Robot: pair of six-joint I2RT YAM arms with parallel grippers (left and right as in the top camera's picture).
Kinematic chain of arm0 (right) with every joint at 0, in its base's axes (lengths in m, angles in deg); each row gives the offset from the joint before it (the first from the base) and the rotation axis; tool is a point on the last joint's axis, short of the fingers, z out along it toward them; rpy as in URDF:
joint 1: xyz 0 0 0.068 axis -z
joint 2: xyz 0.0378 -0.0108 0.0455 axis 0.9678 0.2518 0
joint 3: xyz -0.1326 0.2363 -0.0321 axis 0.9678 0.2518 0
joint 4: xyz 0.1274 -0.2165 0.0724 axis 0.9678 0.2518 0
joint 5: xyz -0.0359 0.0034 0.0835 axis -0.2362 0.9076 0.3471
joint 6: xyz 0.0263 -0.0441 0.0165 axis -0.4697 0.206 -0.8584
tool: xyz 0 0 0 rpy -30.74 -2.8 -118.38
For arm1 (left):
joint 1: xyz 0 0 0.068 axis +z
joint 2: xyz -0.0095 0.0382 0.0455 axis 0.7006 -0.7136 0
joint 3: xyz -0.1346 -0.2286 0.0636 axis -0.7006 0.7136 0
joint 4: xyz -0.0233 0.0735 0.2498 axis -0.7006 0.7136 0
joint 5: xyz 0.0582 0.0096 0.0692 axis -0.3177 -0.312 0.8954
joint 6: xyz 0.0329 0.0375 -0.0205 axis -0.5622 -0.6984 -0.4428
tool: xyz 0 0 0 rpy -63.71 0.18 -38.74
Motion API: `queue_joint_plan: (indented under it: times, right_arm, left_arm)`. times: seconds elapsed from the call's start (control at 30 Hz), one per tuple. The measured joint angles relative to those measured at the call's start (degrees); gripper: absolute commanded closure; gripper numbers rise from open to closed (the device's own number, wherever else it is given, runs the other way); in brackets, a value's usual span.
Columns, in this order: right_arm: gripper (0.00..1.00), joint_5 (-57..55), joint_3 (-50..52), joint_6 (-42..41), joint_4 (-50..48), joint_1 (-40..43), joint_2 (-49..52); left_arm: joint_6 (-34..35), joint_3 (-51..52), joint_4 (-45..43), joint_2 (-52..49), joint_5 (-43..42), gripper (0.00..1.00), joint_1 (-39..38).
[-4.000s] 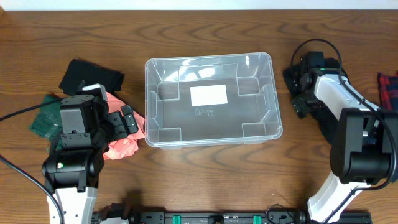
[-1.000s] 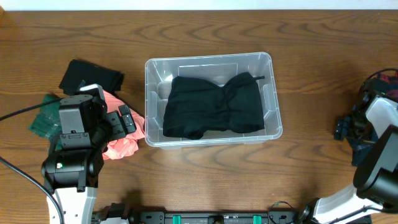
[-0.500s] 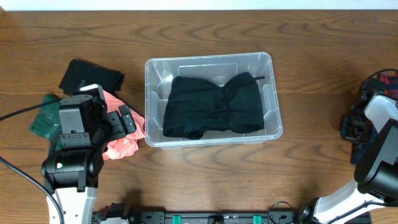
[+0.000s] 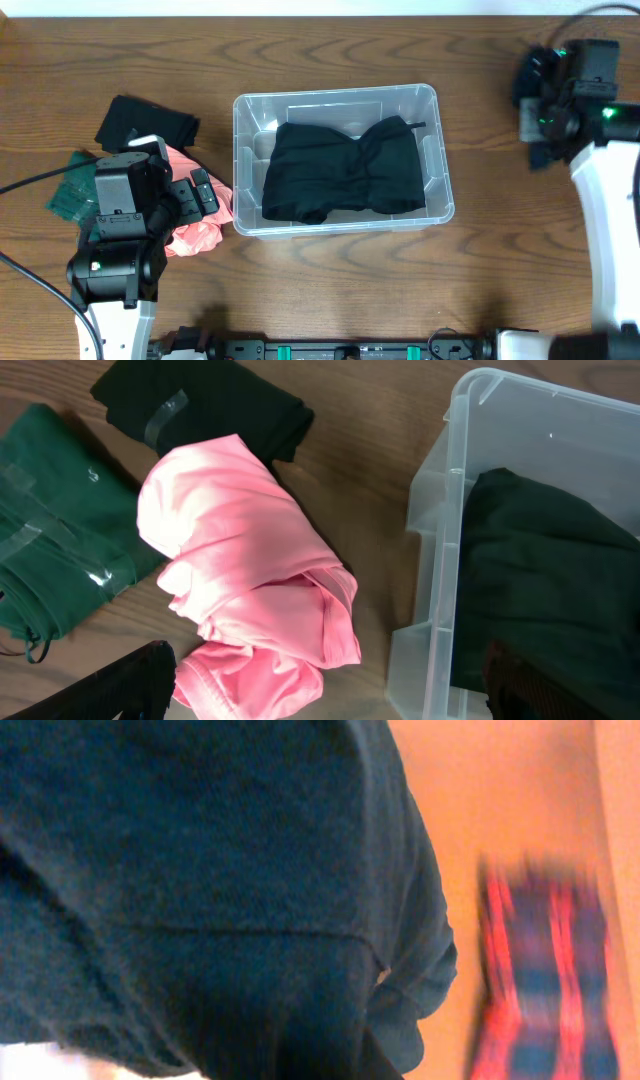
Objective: Pack container
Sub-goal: 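Place the dark teal shirt into the bin and withdraw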
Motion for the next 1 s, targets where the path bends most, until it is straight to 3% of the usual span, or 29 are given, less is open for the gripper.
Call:
queue_joint_plan:
  times: [0.17,0.37,0.73,0.83,0.87,0.9,1.0]
  right_arm:
    - [0.99,3.39,-0.5,3.3,-2.45,-16.74,-4.92]
    - [0.99,4.76,-0.5,4.9,-8.33,-33.94,0.57]
    - [0.97,5.38,-0.46,7.5,-17.22,-41.9,22.34]
    - [0.5,6.19,-0.44,7.58,-17.35,-42.51,25.9]
    - [0.21,6.25,-0.44,7.89,-17.27,-42.8,26.45]
    - [0.02,6.19,-0.39,7.93,-17.07,-43.01,26.51]
    - [0.01,4.48,-0.37,7.89,-16.33,-43.47,25.4]
  left_arm:
    - [0.0,0.0,0.0,0.0,0.0,0.02,0.0]
    - [0.0,0.0,0.0,0.0,0.0,0.02,0.0]
    - [0.0,0.0,0.0,0.0,0.0,0.02,0.0]
    - [0.0,0.0,0.0,0.0,0.0,0.02,0.0]
    - [0.0,0.0,-0.02,0.0,0.0,0.02,0.0]
    - [0.0,0.0,0.0,0.0,0.0,0.02,0.0]
    - [0.0,0.0,0.0,0.0,0.0,0.02,0.0]
